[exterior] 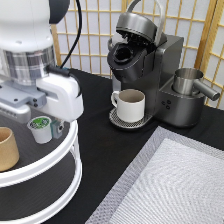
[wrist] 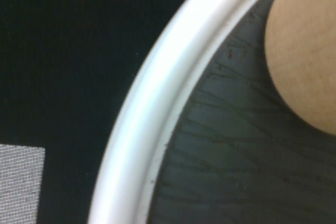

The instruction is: Make coffee

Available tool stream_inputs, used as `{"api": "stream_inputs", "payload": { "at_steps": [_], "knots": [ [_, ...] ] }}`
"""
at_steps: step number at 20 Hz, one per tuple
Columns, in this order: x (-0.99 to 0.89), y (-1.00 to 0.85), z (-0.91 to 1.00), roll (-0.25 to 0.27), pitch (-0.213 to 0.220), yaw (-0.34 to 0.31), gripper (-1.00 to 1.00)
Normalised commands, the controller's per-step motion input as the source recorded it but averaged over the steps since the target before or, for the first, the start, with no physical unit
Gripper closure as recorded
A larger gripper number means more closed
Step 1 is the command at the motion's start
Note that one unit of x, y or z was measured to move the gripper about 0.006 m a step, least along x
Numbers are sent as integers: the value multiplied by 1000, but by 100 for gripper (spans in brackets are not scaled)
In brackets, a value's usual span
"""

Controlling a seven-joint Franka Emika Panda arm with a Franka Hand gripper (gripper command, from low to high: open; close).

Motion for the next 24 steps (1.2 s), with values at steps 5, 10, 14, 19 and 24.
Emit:
{"api": "stream_inputs", "payload": {
  "at_steps": [5, 10, 14, 19, 24],
  "knots": [
    [-167, 236, 18, -85, -70, 0, -100],
    [-6, 135, 16, -79, -39, -2, 100],
    [-85, 9, -21, -49, -43, 0, 100],
    [-147, 0, 0, -28, -36, -3, 100],
    [-65, 44, 134, -6, -22, 0, 100]
  ]
}}
